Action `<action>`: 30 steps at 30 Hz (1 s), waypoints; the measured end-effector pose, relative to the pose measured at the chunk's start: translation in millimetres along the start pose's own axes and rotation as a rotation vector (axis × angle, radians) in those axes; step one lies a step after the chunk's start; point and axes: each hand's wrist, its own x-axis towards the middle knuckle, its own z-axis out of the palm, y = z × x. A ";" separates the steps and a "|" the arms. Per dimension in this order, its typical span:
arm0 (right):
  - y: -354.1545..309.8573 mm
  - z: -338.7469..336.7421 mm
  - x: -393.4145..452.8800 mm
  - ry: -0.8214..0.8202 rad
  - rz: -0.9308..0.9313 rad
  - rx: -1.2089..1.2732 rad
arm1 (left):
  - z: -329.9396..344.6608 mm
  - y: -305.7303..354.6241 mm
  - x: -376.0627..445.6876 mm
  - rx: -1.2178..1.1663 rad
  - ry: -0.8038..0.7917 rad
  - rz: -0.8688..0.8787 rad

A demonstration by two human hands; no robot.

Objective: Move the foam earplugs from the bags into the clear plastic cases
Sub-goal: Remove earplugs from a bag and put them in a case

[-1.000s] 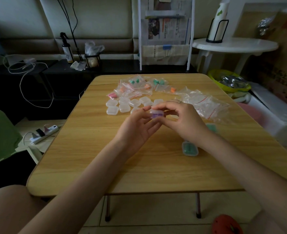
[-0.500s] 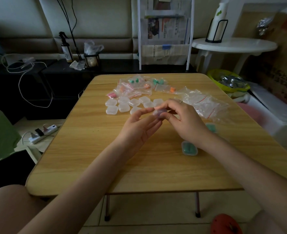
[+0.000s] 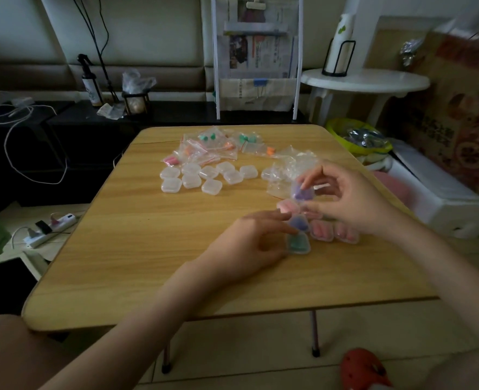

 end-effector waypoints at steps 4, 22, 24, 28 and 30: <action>4.4 -9.1 -23.0 -0.072 0.065 -0.191 | 2.5 0.9 -2.5 0.079 0.000 0.042; 24.0 -9.6 -50.1 -0.218 0.070 -0.324 | 6.4 -0.5 -2.5 0.048 0.062 0.088; 21.4 -10.9 -45.2 -0.251 0.089 -0.303 | 4.2 -0.1 -2.3 0.017 0.066 0.056; 10.3 -5.9 -22.9 -0.165 0.091 -0.192 | -7.0 -4.5 -2.0 0.008 0.081 -0.010; 7.8 1.9 -8.7 -0.094 0.106 -0.158 | -17.2 -12.0 -0.1 0.052 0.109 -0.085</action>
